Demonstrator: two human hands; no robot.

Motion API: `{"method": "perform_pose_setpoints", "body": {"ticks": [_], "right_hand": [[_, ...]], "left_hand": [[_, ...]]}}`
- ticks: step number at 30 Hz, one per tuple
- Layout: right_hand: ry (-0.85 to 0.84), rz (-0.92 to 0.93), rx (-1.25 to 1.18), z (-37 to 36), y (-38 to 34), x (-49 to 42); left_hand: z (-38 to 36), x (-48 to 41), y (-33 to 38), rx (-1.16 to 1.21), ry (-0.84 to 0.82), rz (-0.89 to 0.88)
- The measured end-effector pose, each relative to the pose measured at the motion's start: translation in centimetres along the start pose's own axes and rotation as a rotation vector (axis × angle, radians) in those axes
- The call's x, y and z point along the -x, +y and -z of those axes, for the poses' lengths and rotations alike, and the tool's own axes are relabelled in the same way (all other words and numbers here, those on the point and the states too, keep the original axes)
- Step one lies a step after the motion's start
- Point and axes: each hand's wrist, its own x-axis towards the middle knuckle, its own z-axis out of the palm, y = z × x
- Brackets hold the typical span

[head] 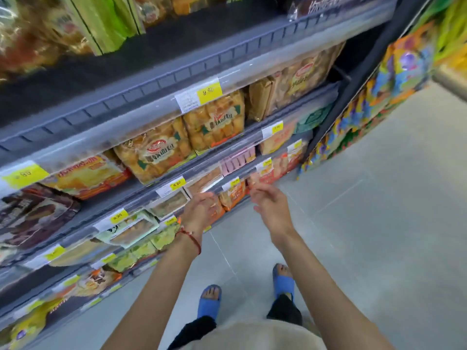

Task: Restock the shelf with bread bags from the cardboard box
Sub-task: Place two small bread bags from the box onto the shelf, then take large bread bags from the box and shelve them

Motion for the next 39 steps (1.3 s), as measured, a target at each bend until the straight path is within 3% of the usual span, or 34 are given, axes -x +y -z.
{"method": "perform_pose_setpoints", "body": {"ticks": [7, 19, 30, 39], "right_hand": [[0.376, -0.158, -0.202, 0.5, 5.7, 9.6], [0.754, -0.331, -0.387, 6.2, 19.8, 30.5], [0.834, -0.386, -0.466, 13.7, 29.6, 49.8], [0.768, -0.491, -0.308, 22.6, 33.1, 52.2]], "left_hand": [[1.3, 2.1, -4.5, -0.388, -0.26, 0.005], [0.6, 13.1, -19.5, -0.776, -0.664, 0.121], [4.3, 28.7, -34.4, -0.9, -0.781, 0.185], [1.2, 30.4, -39.7, -0.86, -0.684, 0.216]]}}
